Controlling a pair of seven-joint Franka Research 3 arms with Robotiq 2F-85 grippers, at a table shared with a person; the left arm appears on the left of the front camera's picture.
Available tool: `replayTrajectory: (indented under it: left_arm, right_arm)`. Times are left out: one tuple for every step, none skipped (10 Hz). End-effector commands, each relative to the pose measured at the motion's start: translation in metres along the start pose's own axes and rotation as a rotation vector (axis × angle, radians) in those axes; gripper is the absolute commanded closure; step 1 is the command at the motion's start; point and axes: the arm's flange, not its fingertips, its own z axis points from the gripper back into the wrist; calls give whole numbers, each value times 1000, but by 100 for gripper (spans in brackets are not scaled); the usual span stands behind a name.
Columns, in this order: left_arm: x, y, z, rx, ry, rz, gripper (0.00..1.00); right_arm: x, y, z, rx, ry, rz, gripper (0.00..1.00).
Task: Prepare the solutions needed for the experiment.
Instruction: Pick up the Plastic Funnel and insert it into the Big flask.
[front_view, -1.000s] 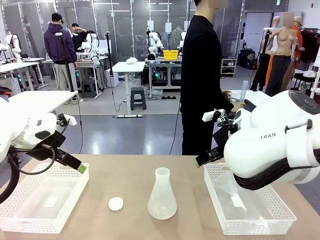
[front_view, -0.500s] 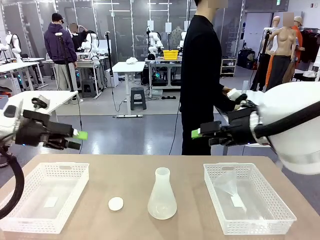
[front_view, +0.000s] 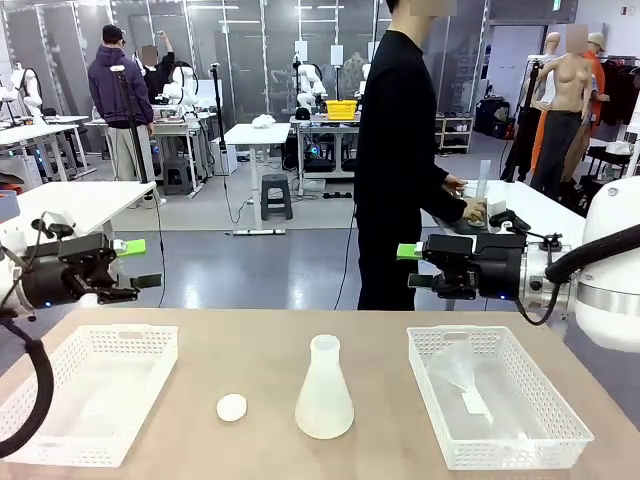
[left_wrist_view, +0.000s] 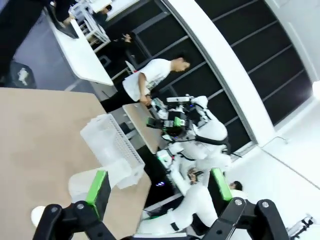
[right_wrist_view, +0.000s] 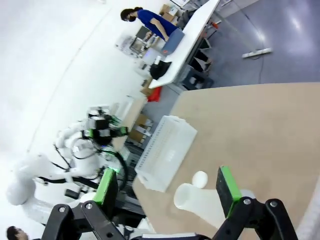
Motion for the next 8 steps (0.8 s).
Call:
replayTrajectory:
  left_arm:
    - [10,7,-7,-31,28,-31,0]
    - [12,9,-2,-65,15,8,0]
    - [12,10,5,-101,30,41,0]
    - [14,12,11,-103,39,58,0]
    - [13,13,14,-127,70,90,0]
    - [13,14,16,-145,94,130,0]
    - [15,15,16,-115,128,121,0]
    - [19,13,17,-84,144,123,0]
  right_arm:
    - [3,-10,-9,43,-28,-41,0]
    - [5,-12,-8,77,-29,-74,0]
    - [8,-17,-7,105,-13,-96,0]
    - [11,-20,-6,124,6,-111,0]
    - [15,-24,-6,125,20,-145,0]
    - [17,-28,-8,124,55,-190,0]
    - [21,-32,-8,124,96,-228,0]
    - [24,-34,-7,110,131,-246,0]
